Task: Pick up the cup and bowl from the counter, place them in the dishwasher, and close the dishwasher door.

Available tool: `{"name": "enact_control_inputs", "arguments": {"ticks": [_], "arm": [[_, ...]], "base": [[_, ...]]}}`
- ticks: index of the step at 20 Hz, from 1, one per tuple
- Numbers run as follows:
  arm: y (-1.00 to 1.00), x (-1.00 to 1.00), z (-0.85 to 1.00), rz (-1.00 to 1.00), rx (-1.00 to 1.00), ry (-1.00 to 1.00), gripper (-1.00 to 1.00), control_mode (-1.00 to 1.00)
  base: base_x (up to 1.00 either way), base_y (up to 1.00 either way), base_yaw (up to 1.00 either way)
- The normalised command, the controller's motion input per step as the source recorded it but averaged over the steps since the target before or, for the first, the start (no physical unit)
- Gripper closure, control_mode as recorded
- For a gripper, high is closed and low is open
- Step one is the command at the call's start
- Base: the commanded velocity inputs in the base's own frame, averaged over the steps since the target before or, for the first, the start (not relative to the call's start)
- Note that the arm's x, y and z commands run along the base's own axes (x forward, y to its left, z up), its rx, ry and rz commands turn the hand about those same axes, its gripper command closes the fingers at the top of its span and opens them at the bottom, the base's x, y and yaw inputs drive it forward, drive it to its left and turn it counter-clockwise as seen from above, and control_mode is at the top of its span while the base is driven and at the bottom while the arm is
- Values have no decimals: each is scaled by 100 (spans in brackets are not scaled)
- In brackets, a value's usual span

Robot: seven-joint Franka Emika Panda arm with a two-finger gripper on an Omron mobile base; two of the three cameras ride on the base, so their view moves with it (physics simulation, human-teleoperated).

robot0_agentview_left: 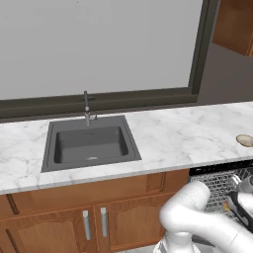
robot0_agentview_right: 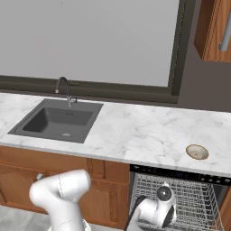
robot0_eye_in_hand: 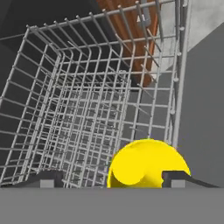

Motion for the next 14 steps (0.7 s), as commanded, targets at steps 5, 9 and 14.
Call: {"name": "enact_control_inputs", "arguments": {"ticks": [5,9,14], "arm": [[-36,-15,25,0,0,-8,-100,-100],[-29,-27,44,0,0,-9,-100,-100],[-20,-19,59,0,2,-6,-100,-100]], "base": [[0,0,0],[0,0,0],[0,0,0]]}}
